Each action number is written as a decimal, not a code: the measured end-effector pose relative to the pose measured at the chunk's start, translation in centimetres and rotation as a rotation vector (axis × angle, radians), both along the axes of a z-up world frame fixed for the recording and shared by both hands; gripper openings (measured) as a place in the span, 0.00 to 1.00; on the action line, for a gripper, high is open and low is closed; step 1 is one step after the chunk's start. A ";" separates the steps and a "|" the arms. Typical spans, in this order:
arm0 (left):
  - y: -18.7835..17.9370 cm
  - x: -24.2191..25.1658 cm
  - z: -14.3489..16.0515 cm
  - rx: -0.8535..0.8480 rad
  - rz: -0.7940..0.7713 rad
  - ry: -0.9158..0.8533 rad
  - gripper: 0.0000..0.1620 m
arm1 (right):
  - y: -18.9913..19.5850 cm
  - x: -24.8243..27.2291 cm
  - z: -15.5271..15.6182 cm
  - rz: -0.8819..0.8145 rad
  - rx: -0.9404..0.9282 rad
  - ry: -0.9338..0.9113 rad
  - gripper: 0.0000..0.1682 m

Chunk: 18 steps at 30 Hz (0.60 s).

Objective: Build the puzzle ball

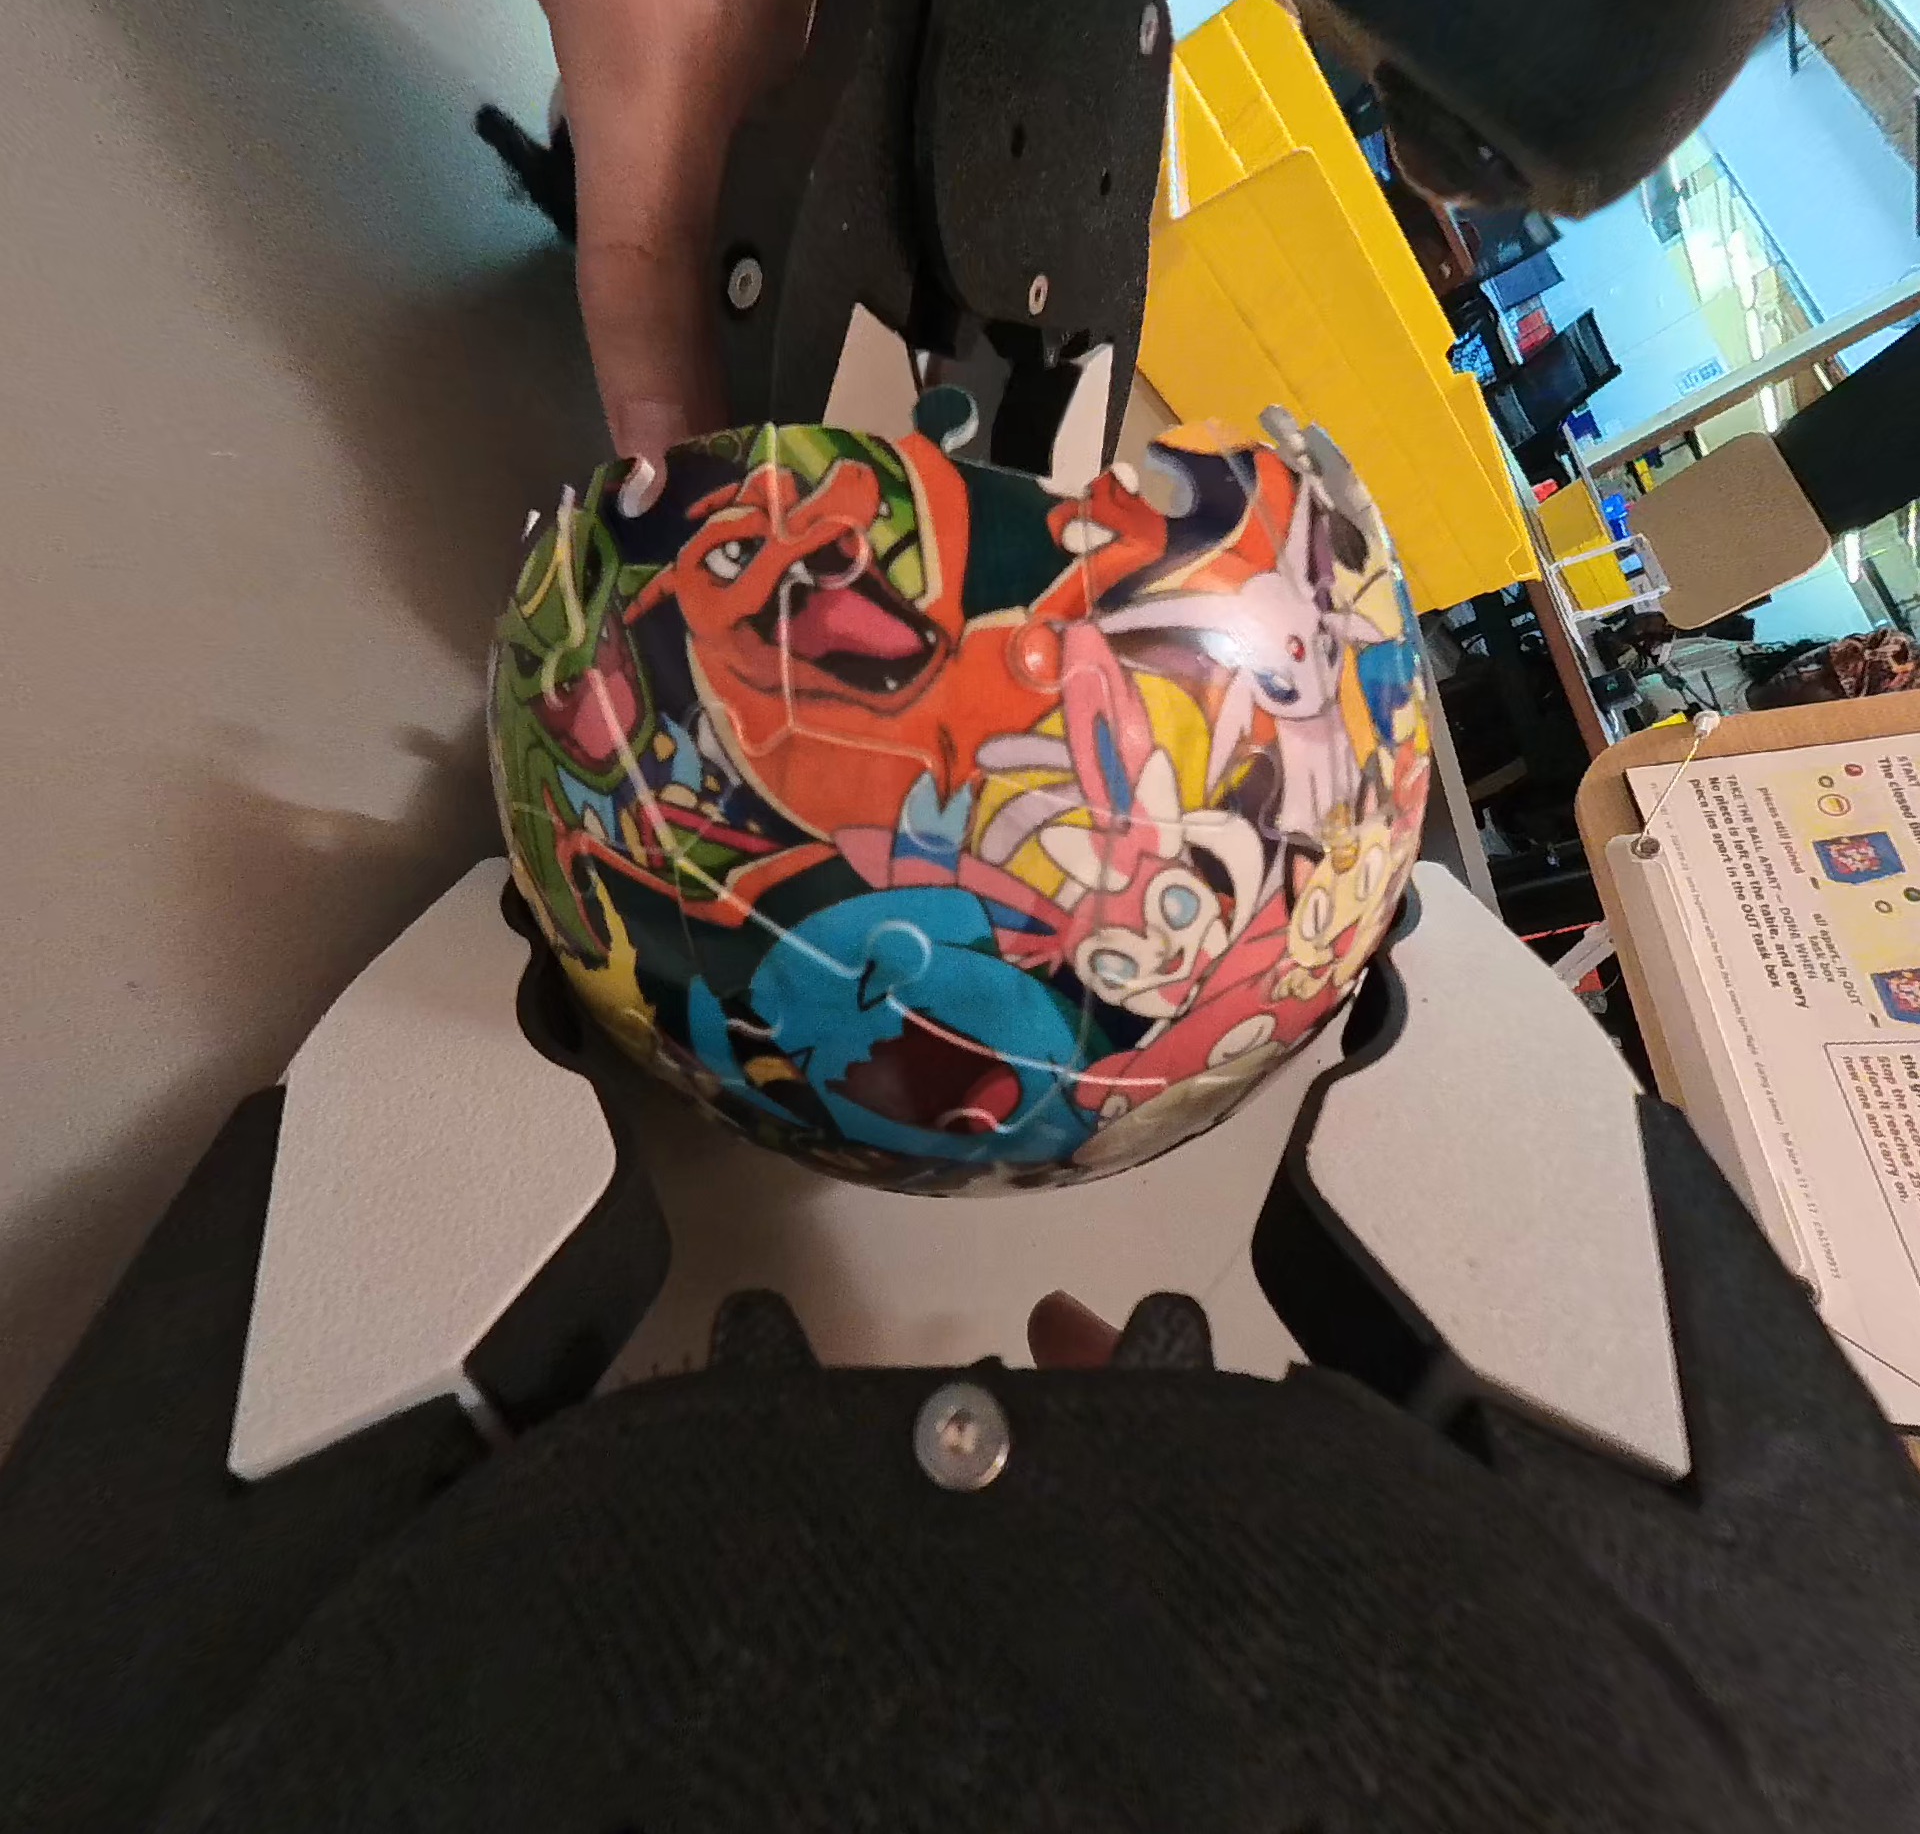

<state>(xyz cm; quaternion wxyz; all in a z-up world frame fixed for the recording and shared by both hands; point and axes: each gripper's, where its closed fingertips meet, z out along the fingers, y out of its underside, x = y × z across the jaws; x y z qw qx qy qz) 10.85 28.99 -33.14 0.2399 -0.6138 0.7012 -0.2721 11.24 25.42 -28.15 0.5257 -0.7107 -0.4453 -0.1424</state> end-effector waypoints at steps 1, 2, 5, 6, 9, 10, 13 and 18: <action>0.2 0.0 0.2 0.006 0.008 -0.022 0.59 | 0.0 0.0 0.0 0.000 0.000 0.001 0.86; 0.4 0.0 0.5 0.012 0.026 -0.050 0.58 | 0.0 0.0 0.0 0.000 0.000 0.001 0.86; 1.0 0.1 1.5 -0.020 0.101 -0.118 0.58 | 0.1 0.0 0.0 0.001 0.002 -0.001 0.86; 1.1 0.1 1.7 -0.035 0.132 -0.128 0.59 | 0.1 -0.1 0.0 0.002 0.003 -0.002 0.86; 1.3 0.3 1.4 -0.002 0.172 -0.111 0.60 | 0.1 -0.1 0.0 0.002 0.004 -0.003 0.86; 1.4 0.3 1.1 0.024 0.176 -0.096 0.59 | 0.1 -0.1 0.0 0.002 0.004 -0.004 0.86; 1.1 0.5 0.6 0.068 0.152 -0.059 0.58 | 0.1 -0.1 0.0 0.000 0.005 -0.006 0.86; 0.5 0.8 0.4 0.074 0.126 -0.048 0.58 | 0.1 0.0 0.0 -0.001 0.005 -0.001 0.86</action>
